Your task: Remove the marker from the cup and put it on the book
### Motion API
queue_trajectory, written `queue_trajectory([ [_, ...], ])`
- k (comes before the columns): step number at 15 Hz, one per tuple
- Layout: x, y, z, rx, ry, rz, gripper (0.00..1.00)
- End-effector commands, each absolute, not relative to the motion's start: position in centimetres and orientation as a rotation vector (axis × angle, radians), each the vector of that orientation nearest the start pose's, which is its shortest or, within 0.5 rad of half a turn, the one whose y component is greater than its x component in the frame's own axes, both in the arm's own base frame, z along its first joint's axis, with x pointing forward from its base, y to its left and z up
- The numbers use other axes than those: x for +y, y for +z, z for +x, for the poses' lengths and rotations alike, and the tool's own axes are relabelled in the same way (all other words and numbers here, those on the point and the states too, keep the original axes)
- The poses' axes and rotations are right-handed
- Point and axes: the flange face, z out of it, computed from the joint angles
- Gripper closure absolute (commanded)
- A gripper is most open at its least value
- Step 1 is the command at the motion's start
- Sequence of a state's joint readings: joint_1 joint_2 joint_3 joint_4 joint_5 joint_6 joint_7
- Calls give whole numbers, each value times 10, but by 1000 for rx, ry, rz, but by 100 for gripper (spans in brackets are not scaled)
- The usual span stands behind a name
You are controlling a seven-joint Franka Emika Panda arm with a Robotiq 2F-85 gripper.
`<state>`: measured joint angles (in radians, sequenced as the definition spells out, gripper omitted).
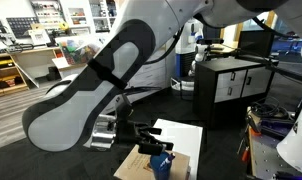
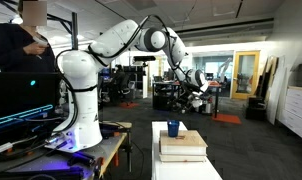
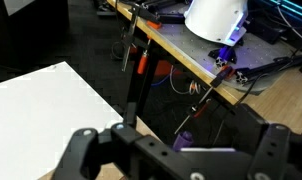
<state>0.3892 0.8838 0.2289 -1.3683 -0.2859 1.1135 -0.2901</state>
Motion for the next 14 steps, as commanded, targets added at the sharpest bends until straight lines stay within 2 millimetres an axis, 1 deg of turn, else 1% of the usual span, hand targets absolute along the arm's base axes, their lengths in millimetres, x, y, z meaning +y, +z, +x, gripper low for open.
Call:
queue_trajectory([
  [1,296,173,512,-1301,1776,-2596,0],
  [6,300,163,506,-1303,1765,-2587,0],
  [14,312,157,496,-1323,1717,-2652,0],
])
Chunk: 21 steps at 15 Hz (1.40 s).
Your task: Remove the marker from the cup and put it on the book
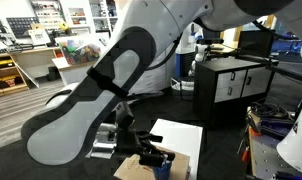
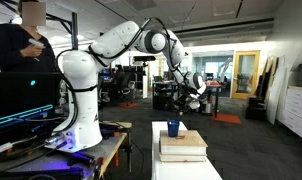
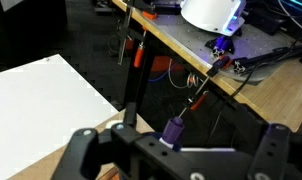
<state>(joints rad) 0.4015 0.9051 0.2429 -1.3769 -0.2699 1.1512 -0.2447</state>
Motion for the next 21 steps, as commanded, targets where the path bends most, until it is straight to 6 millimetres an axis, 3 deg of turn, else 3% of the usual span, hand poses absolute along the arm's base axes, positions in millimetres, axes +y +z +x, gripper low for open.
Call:
queue_trajectory([
  [1,312,155,494,-1324,1717,-2652,0],
  [18,300,128,469,-1303,1732,-2698,0],
  [19,298,127,469,-1293,1736,-2700,24],
  [21,297,127,468,-1286,1736,-2703,33],
])
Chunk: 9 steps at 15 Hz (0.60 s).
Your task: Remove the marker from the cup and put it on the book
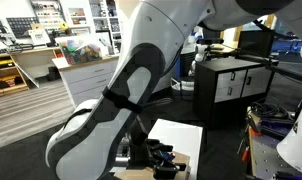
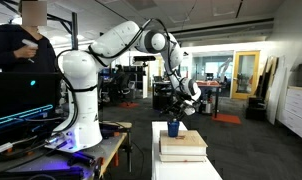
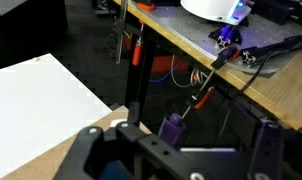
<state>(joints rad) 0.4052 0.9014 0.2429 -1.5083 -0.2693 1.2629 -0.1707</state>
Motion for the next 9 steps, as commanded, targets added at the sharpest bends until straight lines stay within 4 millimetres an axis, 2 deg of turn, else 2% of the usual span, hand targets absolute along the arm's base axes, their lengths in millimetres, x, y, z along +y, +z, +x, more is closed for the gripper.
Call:
queue_trajectory([
  [1,296,127,468,-1288,1731,-2703,39],
  [9,293,128,471,-1270,1728,-2714,91],
])
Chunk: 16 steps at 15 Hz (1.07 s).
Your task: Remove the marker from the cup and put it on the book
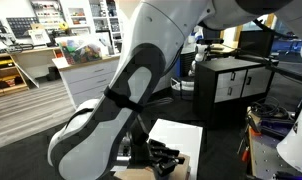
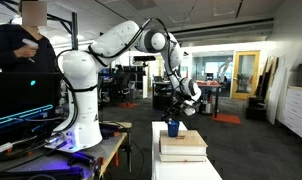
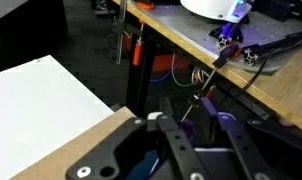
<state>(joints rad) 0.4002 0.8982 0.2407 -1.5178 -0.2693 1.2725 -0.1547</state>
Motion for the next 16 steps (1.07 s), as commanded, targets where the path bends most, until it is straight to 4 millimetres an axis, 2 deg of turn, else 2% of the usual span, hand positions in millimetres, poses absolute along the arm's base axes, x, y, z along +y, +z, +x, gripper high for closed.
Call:
queue_trajectory([
  [1,293,128,471,-1268,1728,-2714,96],
  [4,291,129,472,-1263,1728,-2719,100],
  [7,289,130,474,-1253,1731,-2724,97],
  [8,289,131,474,-1264,1737,-2722,75],
  [10,289,132,474,-1259,1741,-2726,60],
  [11,295,118,479,-1281,1758,-2677,55],
  [12,296,118,478,-1282,1758,-2675,72],
  [14,296,116,478,-1282,1763,-2671,58],
  [16,295,115,477,-1283,1765,-2670,55],
])
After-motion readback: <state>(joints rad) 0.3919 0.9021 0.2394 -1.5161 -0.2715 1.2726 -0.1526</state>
